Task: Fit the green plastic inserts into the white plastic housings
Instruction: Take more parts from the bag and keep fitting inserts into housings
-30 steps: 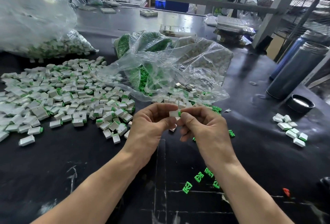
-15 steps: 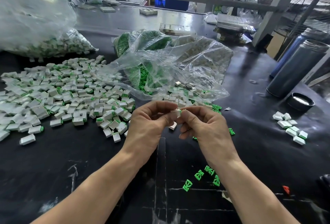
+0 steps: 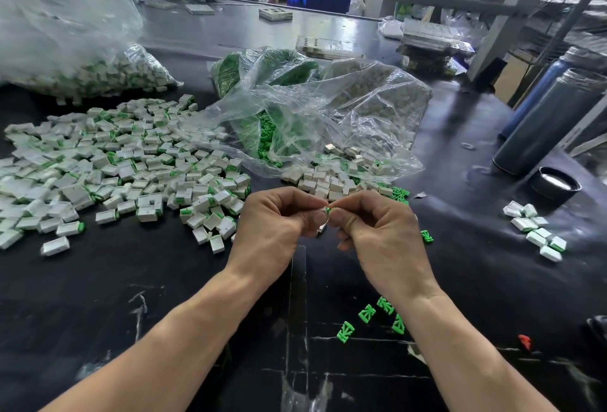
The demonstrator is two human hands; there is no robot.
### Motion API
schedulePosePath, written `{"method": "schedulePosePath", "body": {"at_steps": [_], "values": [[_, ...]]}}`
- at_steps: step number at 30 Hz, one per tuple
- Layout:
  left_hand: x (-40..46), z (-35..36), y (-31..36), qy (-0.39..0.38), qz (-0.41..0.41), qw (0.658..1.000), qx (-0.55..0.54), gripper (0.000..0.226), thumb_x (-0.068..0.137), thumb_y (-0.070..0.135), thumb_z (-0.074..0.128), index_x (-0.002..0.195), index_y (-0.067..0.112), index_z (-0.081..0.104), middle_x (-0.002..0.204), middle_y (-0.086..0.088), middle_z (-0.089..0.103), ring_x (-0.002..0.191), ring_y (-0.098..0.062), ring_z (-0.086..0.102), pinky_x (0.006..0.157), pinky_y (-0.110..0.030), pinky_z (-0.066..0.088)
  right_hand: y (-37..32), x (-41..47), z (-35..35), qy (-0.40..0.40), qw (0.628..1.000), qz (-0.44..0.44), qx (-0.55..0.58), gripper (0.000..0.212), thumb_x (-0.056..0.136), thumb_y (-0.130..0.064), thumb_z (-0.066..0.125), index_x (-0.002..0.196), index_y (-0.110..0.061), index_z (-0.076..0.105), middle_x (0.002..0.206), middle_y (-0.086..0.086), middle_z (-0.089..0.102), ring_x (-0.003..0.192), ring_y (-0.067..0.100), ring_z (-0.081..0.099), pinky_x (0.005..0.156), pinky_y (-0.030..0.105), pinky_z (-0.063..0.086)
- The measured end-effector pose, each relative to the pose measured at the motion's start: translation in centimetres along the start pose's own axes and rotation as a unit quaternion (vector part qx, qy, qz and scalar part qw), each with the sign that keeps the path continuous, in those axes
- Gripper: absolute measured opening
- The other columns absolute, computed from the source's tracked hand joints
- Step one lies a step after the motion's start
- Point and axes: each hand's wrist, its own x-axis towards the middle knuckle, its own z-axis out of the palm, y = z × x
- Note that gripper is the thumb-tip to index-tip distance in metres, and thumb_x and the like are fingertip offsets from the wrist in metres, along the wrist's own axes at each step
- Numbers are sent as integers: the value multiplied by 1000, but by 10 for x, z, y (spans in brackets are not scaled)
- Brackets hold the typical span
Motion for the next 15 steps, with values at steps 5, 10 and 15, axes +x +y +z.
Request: {"method": "schedulePosePath", "body": {"at_steps": [5,10,15], "values": [[-2,0,4,-4,27,999,25,22,81,-13,75,83,8,80,76,-6,78,67,-11,72,62,-17,54,0,-1,-1,11,999,-3,-39,25,90,-9,76,84,-33,77,71,-3,71,61,10,63,62,46,62],[-5,1,6,-8,41,998,49,29,80,-15,73,80,13,81,75,-3,78,68,-10,73,62,-17,55,-4,-4,-1,11,998,1,-55,28,90,-7,77,83,-34,78,68,-8,70,62,7,63,60,37,61],[-2,1,4,4,42,999,27,25,80,-14,73,82,10,80,72,-5,76,63,-10,70,59,-17,54,-8,-4,0,4,999,40,29,28,90,0,75,80,-24,82,64,-4,70,57,7,60,53,23,54]]}}
